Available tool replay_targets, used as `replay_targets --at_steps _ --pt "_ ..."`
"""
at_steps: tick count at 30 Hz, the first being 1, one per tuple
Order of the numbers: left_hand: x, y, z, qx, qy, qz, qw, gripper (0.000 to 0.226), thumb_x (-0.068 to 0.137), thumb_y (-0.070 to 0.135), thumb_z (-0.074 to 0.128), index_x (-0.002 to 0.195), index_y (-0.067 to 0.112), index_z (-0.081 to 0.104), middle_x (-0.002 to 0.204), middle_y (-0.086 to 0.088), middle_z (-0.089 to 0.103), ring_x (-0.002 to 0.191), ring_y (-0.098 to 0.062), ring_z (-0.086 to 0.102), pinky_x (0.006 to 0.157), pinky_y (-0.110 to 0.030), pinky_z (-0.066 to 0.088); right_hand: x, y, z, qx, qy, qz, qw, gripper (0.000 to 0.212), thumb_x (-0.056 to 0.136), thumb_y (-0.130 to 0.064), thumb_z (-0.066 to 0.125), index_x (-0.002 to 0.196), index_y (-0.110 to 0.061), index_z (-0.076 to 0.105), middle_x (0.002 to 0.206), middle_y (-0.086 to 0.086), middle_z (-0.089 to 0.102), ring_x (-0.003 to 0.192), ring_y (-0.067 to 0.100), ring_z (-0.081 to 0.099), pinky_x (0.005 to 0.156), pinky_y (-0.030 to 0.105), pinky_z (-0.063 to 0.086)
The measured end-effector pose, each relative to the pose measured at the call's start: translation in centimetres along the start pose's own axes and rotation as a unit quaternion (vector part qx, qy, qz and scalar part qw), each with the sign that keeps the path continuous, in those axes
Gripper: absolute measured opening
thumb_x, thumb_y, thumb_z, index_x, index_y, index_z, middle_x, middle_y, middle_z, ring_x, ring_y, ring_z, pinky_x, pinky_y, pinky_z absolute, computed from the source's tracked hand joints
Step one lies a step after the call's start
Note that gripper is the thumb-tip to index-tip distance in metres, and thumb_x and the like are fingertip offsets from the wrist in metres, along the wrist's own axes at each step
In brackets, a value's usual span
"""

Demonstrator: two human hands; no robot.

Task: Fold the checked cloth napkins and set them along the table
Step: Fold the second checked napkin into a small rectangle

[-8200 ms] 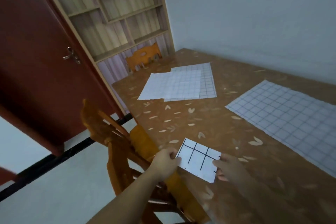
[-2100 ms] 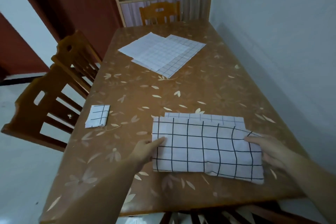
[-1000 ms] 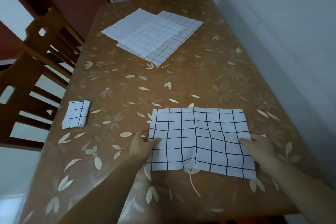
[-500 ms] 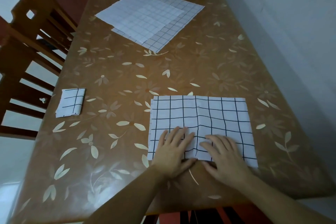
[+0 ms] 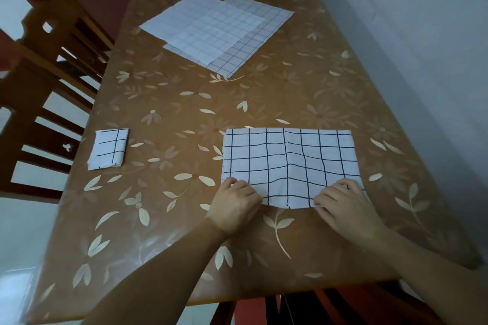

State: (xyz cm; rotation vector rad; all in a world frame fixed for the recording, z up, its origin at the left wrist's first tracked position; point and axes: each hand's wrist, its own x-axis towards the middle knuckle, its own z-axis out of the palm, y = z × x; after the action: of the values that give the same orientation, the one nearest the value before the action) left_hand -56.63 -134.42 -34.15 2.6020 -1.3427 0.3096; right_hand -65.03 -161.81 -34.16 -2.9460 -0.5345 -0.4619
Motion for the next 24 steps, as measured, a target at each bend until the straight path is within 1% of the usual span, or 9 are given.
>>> replay_targets --at_steps 4,8,12,14,16,18,21,22,24 --pt "-0.3 -0.7 -1.4 0.0 -0.01 -0.013 1.0 0.022 0.09 0.024 0.054 0.073 0.02 0.068 0.07 0.004 0.065 0.07 -0.022 0.061 0.069 -0.032 0.033 0.3 0.5 -1.1 -0.01 0.022 -0.006 1.0 0.025 0.089 -0.028 0.048 0.074 -0.021 0.066 0.076 -0.006 0.064 0.073 0.019 0.063 0.086 0.034 0.038" --pt "-0.6 -1.3 -2.2 -0.006 0.011 -0.015 1.0 0.019 0.088 0.024 0.057 0.073 0.02 0.069 0.072 0.006 0.067 0.07 -0.021 0.062 0.069 -0.032 0.032 0.6 0.7 -1.6 -0.021 0.044 -0.024 0.999 0.022 0.089 -0.023 0.052 0.073 -0.019 0.066 0.075 -0.005 0.062 0.072 0.021 0.061 0.085 0.036 0.04" --pt "-1.1 -0.8 -2.3 -0.009 0.026 -0.005 1.0 0.016 0.085 0.019 0.061 0.07 0.018 0.063 0.07 0.003 0.062 0.068 -0.022 0.057 0.067 -0.033 0.035 0.5 0.5 -1.6 -0.024 0.019 -0.029 0.999 0.02 0.085 -0.017 0.048 0.073 -0.02 0.064 0.075 -0.004 0.06 0.072 0.021 0.061 0.082 0.034 0.038" --pt "-1.5 -0.3 -1.8 -0.013 0.018 -0.004 1.0 0.016 0.085 0.017 0.058 0.068 0.016 0.06 0.067 0.001 0.058 0.064 -0.023 0.054 0.06 -0.032 0.038 0.0 0.2 -1.3 -0.015 -0.008 -0.031 0.999 0.012 0.077 -0.01 0.058 0.072 -0.02 0.063 0.074 -0.004 0.06 0.069 0.02 0.061 0.076 0.032 0.038" --pt "-1.7 0.3 -1.5 -0.026 0.007 -0.007 1.0 0.015 0.081 0.015 0.056 0.066 0.015 0.059 0.063 0.0 0.055 0.058 -0.024 0.051 0.054 -0.03 0.036 -0.4 -0.3 -0.8 -0.006 -0.037 -0.026 0.999 0.023 0.063 -0.002 0.075 0.069 -0.019 0.061 0.071 -0.004 0.058 0.064 0.019 0.057 0.067 0.032 0.043" --pt "-1.9 0.8 -1.2 -0.05 -0.031 -0.004 0.998 0.014 0.077 0.015 0.051 0.066 0.015 0.059 0.062 -0.001 0.053 0.053 -0.024 0.051 0.049 -0.026 0.035 -0.6 -0.8 -0.5 -0.004 -0.066 -0.019 0.998 0.031 0.054 0.002 0.081 0.066 -0.017 0.059 0.069 -0.003 0.056 0.06 0.019 0.054 0.058 0.031 0.045" --pt "-2.7 1.3 -0.2 -0.102 -0.118 0.0 0.988 0.021 0.075 0.02 0.042 0.075 0.017 0.063 0.068 -0.001 0.058 0.053 -0.024 0.055 0.045 -0.025 0.038 -1.1 -1.3 -0.1 0.002 -0.116 -0.009 0.993 0.036 0.05 0.004 0.081 0.064 -0.018 0.056 0.068 -0.004 0.054 0.059 0.018 0.054 0.054 0.028 0.044" --pt "-3.0 1.4 -0.1 -0.121 -0.152 -0.007 0.981 0.025 0.077 0.023 0.04 0.082 0.017 0.063 0.073 -0.002 0.06 0.057 -0.026 0.057 0.046 -0.027 0.041 -1.3 -1.5 0.0 0.011 -0.136 0.001 0.991 0.038 0.05 0.003 0.081 0.064 -0.02 0.054 0.068 -0.006 0.053 0.059 0.016 0.054 0.054 0.027 0.042" --pt "-3.3 1.4 -0.1 -0.139 -0.211 -0.029 0.967 0.032 0.081 0.034 0.039 0.101 0.02 0.06 0.087 -0.002 0.062 0.072 -0.027 0.06 0.057 -0.032 0.048 -1.6 -1.7 0.0 0.033 -0.173 0.021 0.984 0.036 0.053 -0.004 0.079 0.067 -0.024 0.052 0.07 -0.01 0.051 0.061 0.012 0.052 0.056 0.023 0.039"
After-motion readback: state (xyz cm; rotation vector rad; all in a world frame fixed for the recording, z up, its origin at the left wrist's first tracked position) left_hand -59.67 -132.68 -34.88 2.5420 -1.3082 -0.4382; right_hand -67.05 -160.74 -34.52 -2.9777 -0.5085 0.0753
